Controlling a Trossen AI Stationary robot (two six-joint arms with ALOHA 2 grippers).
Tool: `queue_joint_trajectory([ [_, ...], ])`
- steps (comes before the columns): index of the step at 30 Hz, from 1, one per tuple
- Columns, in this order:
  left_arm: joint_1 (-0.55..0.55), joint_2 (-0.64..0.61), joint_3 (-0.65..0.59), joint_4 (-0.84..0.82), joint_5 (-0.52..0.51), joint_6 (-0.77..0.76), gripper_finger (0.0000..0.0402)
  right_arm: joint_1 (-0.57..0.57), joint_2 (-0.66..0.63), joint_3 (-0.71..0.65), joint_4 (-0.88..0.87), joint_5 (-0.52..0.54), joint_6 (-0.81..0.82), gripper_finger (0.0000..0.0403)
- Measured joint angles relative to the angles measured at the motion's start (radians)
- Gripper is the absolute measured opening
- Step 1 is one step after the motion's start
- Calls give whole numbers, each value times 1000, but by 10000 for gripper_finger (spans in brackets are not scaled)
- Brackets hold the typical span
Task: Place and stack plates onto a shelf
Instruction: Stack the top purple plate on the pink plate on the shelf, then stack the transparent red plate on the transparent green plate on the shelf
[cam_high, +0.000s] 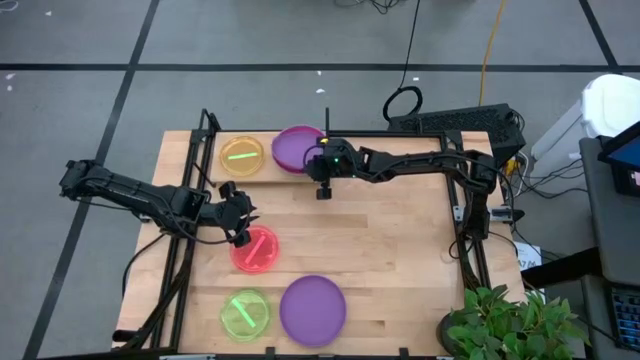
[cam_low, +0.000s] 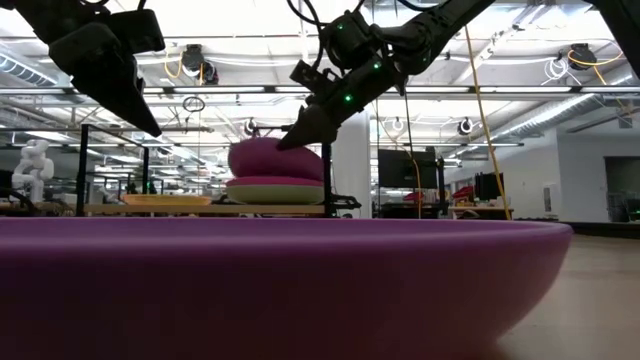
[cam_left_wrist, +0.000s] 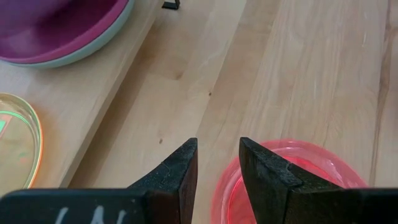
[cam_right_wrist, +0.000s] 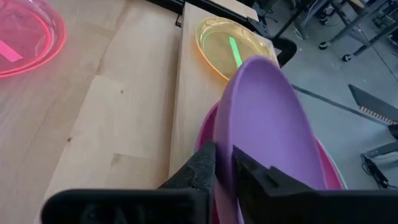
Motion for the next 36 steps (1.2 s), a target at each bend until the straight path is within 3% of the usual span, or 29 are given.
queue_joint_trajectory([
  [14,0,0,0,-5,12,-15,125,39,-50,0,30,1,0,92],
  [21,-34,0,0,-6,102,-16,125,95,-149,0,0,0,60,94],
  [28,-159,0,0,-13,223,1,125,160,-221,0,-119,0,122,94],
  [36,-379,92,0,-9,223,-81,125,190,-250,0,-245,0,115,93],
])
